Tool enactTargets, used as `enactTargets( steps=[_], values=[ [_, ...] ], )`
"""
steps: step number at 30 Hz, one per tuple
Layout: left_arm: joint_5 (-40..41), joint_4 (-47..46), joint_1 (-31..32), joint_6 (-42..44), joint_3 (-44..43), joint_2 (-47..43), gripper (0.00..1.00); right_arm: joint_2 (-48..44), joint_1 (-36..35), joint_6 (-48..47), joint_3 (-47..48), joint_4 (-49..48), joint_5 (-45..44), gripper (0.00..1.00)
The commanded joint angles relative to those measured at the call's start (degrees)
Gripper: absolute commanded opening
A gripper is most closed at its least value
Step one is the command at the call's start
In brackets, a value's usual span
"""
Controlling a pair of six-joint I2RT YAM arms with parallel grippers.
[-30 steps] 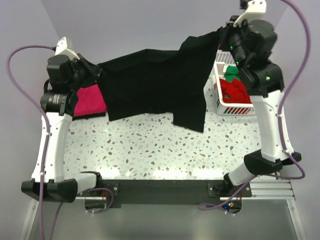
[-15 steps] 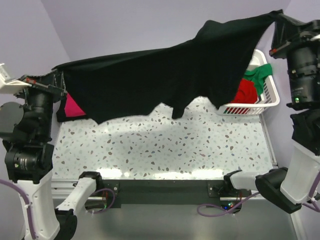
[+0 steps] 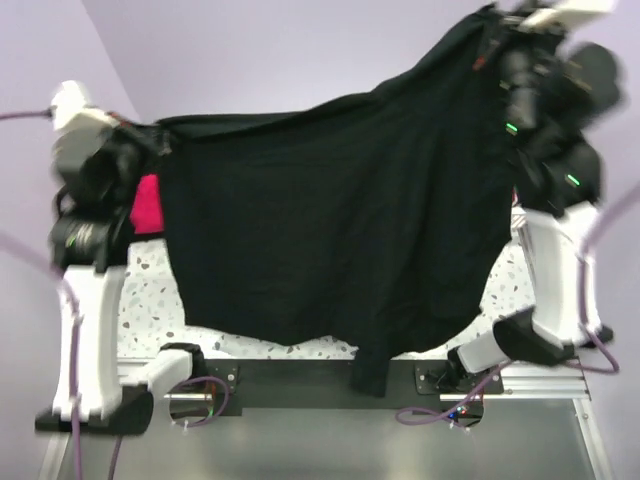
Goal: Fold and stack the t-shirts
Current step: Flatten the tshirt out
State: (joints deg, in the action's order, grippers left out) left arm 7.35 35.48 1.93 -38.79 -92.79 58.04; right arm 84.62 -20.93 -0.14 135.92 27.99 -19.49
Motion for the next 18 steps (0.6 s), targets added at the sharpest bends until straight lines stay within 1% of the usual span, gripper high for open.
enactTargets(
  steps=[1, 2, 3, 4, 5, 6, 7, 8, 9, 10, 11, 12, 13, 14, 15, 18],
  values=[
    [-6.2, -2.51, -0.35, 0.98, 6.38, 11.37, 0.0, 10.63, 1.5, -2.58, -4.43, -4.69, -2.76, 0.0],
    [-6.21, -5.05, -0.44, 1.78, 7.18, 13.57, 0.0, 13.0, 2.29, -1.63, -4.95, -5.04, -2.14, 0.0],
    [-5.95, -6.38, -0.44, 2.57, 7.97, 17.94, 0.04, 18.07, 3.08, -1.27, -5.66, -5.57, -0.57, 0.0],
    [-5.77, -7.7, -0.96, 4.4, 9.11, 20.42, 0.14, 20.73, 4.48, -0.66, -5.75, -6.27, -0.12, 0.0],
    [-6.12, -9.1, -1.49, 5.03, 8.86, 23.14, 0.43, 23.28, 5.28, -0.21, -5.4, -6.28, 1.02, 0.0],
    [-6.47, -9.55, -1.84, 5.47, 8.34, 28.56, 0.59, 26.7, 5.89, 1.7, -3.22, -6.02, 1.99, 0.0],
    [-7.09, -10.08, -1.93, 6.69, 6.59, 31.32, 0.72, 32.48, 6.86, 2.16, -1.64, -4.8, 4.08, 0.0],
    [-7.09, -10.17, -1.93, 7.05, 5.44, 33.69, 0.86, 35.76, 7.3, 2.77, 0.29, -3.74, 5.15, 0.13],
    [-8.48, -10.0, -1.93, 7.4, 4.13, 37.72, 0.9, 37.97, 7.65, 3.13, 3.18, -2.95, 5.77, 0.29],
    [-9.45, -9.21, -1.93, 7.58, 1.41, 39.15, 0.95, 40.51, 7.83, 3.65, 3.47, -2.07, 7.17, 0.48],
    [-9.64, -8.07, -1.93, 7.67, 0.52, 40.21, 1.0, 41.06, 7.83, 4.88, 3.48, -1.54, 7.7, 0.84],
    [-9.99, -8.06, -1.93, 7.67, 0.25, 40.57, 1.0, 41.33, 7.83, 5.15, 3.39, -0.66, 8.06, 0.98],
    [-10.6, -8.06, -1.93, 7.58, 1.03, 40.22, 1.0, 41.15, 7.83, 5.67, 2.69, 0.04, 8.93, 0.99],
    [-10.87, -8.67, -1.93, 7.67, 1.99, 38.57, 1.0, 39.67, 7.83, 6.2, -0.36, -0.21, 9.11, 0.99],
    [-11.65, -9.03, -1.93, 7.76, 5.05, 37.42, 1.0, 38.18, 7.83, 6.29, -2.48, -1.26, 9.64, 0.99],
    [-13.33, -10.26, -1.93, 7.67, 10.42, 32.94, 1.0, 32.29, 7.74, 7.08, -10.22, -1.97, 12.1, 0.99]
  ],
)
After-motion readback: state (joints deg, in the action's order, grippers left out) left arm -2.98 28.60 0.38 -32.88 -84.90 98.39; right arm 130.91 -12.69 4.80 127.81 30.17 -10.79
